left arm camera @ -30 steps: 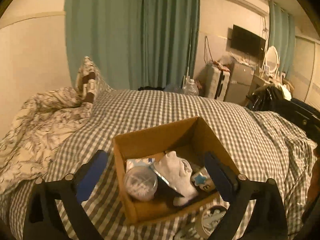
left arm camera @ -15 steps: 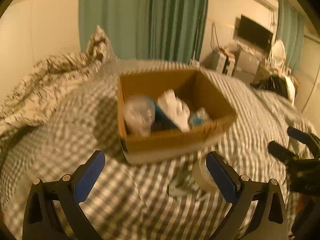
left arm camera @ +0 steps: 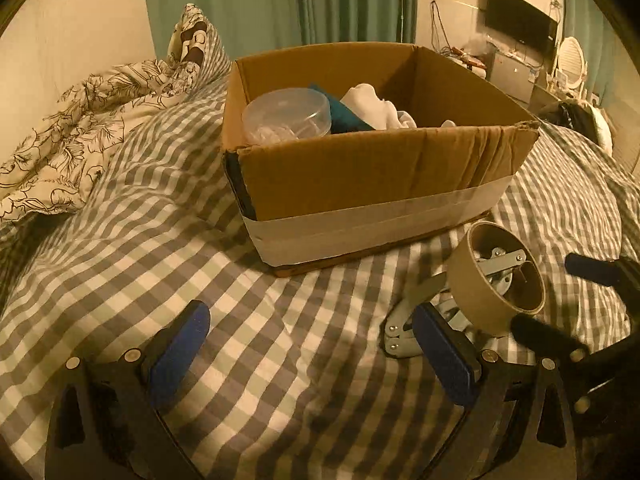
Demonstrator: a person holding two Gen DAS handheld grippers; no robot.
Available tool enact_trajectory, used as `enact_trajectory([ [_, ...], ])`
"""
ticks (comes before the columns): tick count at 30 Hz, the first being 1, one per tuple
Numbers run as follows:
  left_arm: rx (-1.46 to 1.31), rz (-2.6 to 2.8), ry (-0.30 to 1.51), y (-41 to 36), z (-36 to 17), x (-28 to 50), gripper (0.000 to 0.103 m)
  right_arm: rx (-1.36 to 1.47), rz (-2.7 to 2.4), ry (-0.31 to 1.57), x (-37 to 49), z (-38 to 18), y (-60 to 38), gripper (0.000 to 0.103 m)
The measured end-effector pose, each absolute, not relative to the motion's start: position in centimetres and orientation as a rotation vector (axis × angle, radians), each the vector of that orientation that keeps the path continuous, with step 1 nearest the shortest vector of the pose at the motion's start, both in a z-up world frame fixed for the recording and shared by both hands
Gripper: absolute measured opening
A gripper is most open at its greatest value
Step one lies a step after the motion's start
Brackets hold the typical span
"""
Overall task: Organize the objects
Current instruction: 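Grasp the beige tape roll with the right tool while the left tool grasps the grey hanger clip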
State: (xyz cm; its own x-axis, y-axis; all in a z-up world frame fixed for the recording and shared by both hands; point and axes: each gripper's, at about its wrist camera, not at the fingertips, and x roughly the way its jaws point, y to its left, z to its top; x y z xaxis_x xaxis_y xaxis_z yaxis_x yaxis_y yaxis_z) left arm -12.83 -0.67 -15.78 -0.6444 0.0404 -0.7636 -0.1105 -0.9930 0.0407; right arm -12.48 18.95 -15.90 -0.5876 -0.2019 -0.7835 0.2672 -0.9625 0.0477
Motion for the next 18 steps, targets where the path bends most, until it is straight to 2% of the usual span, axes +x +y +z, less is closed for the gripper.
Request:
enact_trajectory([
  [5,-1.295,2.767,0.145,-0.8,-16.1,-13.2,0.103,1.298,-2.522,0.08,-13.7,-17.5,18.3,0.099],
  [7,-1.29,2.763,0.141,-0.9,-16.1,-13.2,0.103,1.314,-2.513,0.075,-13.8,-17.7,18.4,0.088],
  [8,-1.29,2.763,0.14,-0.9,-16.1,-13.2,0.103,1.315,-2.502,0.064,-13.9,-17.8,18.5,0.086],
  [9,-1.29,2.764,0.144,-0.9,-16.1,-13.2,0.103,1.31,-2.489,0.051,-13.8,-17.7,18.7,0.079],
  [10,-1.289,2.766,0.152,-0.9,-16.2,-13.1,0.103,1.302,-2.48,0.05,-13.6,-17.6,18.6,0.076],
  [14,-1.288,2.766,0.187,-0.6,-16.2,-13.0,0.103,1.262,-2.534,0.166,-12.1,-16.4,18.3,0.075],
  [18,-1.282,2.748,0.222,0.7,-16.1,-12.4,0.103,1.197,-2.613,0.183,-10.6,-14.1,19.8,0.075],
])
